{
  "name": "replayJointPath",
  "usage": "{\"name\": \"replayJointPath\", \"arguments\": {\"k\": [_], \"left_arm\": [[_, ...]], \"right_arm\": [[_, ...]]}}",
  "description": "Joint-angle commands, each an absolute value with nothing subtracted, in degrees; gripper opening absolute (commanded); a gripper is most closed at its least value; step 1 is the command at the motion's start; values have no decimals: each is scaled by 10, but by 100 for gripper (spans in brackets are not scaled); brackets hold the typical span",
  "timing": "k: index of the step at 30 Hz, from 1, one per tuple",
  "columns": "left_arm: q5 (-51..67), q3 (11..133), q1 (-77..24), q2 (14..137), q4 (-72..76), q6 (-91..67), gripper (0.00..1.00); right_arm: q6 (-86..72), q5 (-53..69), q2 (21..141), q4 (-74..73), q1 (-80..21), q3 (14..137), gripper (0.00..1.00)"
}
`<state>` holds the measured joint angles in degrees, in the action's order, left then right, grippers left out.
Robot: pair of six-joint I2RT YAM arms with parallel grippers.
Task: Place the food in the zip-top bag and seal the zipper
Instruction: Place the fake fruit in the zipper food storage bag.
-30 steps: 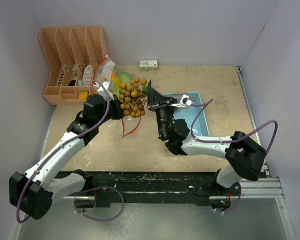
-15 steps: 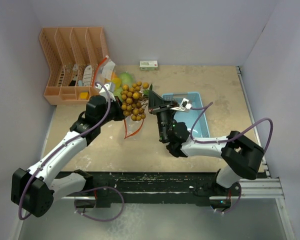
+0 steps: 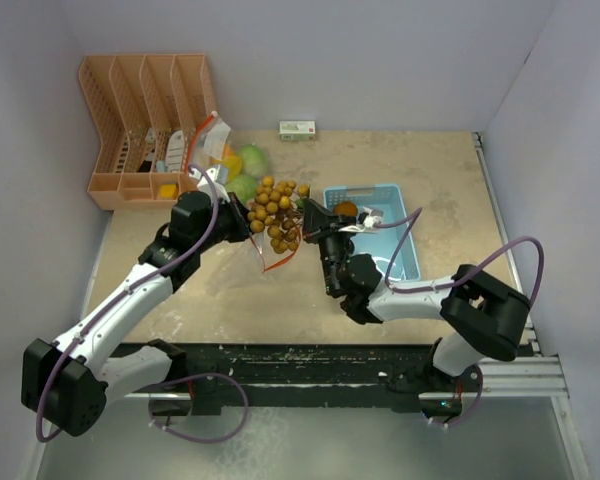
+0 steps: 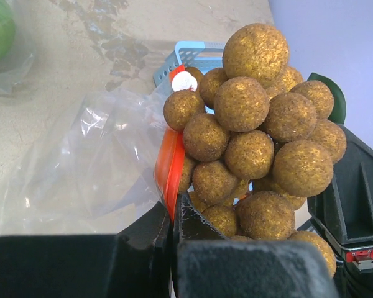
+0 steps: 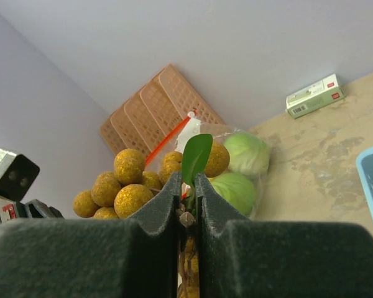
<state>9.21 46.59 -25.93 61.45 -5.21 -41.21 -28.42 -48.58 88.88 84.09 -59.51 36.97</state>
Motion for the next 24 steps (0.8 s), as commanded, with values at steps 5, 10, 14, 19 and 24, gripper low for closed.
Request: {"name": "replayJointPath", "arguments": {"k": [5,10,14,19,24], "left_arm": [[97,475,-261,604,-11,-405,0],[86,474,-261,603,-25,-388,0],[78,470,-261,604,-31,-380,0],[79,472,-261,612,-29,-376,0],[85,485,-261,625,-33,-367,0]], "right_arm": [[-157,-504,871,855,-621,359,0],[-157,-524,839,849,-624,311,0],[-141,-533,811,850,-624,289,0],[-111,-441,802,846,-625,288,0],[-77,-342,802,830,-628,290,0]]}}
